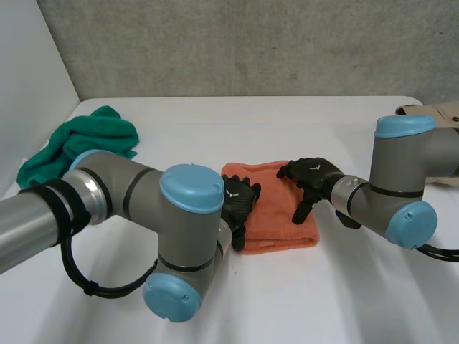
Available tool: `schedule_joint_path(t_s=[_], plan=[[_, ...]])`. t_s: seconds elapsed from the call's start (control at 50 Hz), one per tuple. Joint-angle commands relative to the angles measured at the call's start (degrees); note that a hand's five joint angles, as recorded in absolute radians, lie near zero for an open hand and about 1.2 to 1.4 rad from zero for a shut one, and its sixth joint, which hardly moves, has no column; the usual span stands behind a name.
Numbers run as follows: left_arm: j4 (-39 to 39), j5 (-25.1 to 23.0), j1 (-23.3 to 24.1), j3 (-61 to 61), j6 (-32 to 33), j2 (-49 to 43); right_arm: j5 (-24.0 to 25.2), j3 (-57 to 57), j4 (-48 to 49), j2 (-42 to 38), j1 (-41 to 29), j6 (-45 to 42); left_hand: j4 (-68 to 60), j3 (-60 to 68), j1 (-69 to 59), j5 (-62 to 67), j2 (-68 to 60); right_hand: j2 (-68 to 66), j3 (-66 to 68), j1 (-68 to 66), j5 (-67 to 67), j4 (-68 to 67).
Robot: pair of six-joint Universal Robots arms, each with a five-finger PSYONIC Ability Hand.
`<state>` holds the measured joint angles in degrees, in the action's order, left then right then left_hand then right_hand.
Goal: Fold the laundry.
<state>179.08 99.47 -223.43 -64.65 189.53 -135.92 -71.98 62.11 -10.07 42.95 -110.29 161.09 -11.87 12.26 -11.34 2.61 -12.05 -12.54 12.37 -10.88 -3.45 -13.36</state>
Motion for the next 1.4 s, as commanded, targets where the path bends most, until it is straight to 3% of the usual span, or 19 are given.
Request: schedule_joint_path(t_s=[0.02, 0.16, 0.42, 0.56, 0.78, 0.86, 0.92, 1.02, 1.1, 1.2, 1.4], plan=[[1.7, 0.28, -0.52, 1.37, 0.22, 3.38, -0.8, 1.35, 0.14, 0.73, -0.27, -4.2, -1.21, 0.81, -1.74, 0.46, -1.03, 2.54, -2.37, 0.88, 3.45, 3.36], [7.86, -0.77, -1.04, 4.97, 1.27, 0.32, -0.36, 3.81, 0.31, 2.67, -0.18, -5.18, -1.88, 1.48, -2.41, 1.13, -1.7, 2.54, -2.37, 0.88, 3.45, 3.36], [4.26, -0.68, -1.92, 5.59, 6.9, -6.28, -0.44, 4.95, 1.28, 3.11, -0.18, -5.35, -2.22, 1.82, -2.74, 1.47, -2.03, 2.54, -2.37, 0.88, 3.45, 3.36], [2.77, -0.86, -3.07, 3.57, 6.55, -3.48, -0.44, 5.13, 1.63, 4.25, -0.01, -5.53, -1.55, 1.15, -2.07, 0.8, -1.37, 2.54, -2.37, 0.88, 3.45, 3.36], [2.68, -1.74, -3.07, 0.94, 5.94, 9.61, -1.67, 15.05, 11.29, 16.02, 0.43, -4.56, 0.31, -0.7, -0.22, -1.05, 0.49, 2.54, -2.37, 0.88, 3.45, 3.36], [2.5, -4.45, -3.77, -1.08, 5.94, 14.89, -2.38, 22.95, 16.83, 22.43, 0.17, -4.47, -0.19, -0.2, -0.72, -0.55, -0.01, 2.54, -2.37, 0.88, 3.45, 3.36], [1.19, -10.51, -5.79, -3.63, 5.94, 19.72, -2.64, 29.72, 21.13, 26.57, -0.27, -4.47, -1.04, 0.64, -1.57, 0.29, -0.86, 2.54, -2.37, 0.88, 3.45, 3.36], [-4.43, -29.64, -9.91, -7.85, 5.5, 27.36, -2.47, 38.95, 26.15, 29.3, -0.89, -4.3, -0.87, 0.47, -1.4, 0.12, -0.69, 2.54, -2.37, 0.88, 3.45, 3.36], [-6.98, -37.32, -13.78, -8.47, 2.79, 29.22, -2.29, 44.06, 30.36, 28.77, -3.96, -4.47, -1.21, 0.81, -1.74, 0.46, -1.03, 2.54, -2.37, 0.88, 3.45, 3.36], [-7.34, -37.6, -14.75, -7.86, -0.48, 29.49, -2.64, 45.65, 36.86, 23.17, -6.59, -5.08, -1.38, 0.98, -1.9, 0.63, -1.19, 2.54, -2.37, 0.88, 3.45, 3.36], [-7.25, -37.25, -14.49, -8.38, -0.74, 29.22, -2.99, 40.55, 42.76, 14.36, -7.13, -5.44, -1.21, 0.81, -1.74, 0.46, -1.03, 2.54, -2.37, 0.88, 3.45, 3.36]])
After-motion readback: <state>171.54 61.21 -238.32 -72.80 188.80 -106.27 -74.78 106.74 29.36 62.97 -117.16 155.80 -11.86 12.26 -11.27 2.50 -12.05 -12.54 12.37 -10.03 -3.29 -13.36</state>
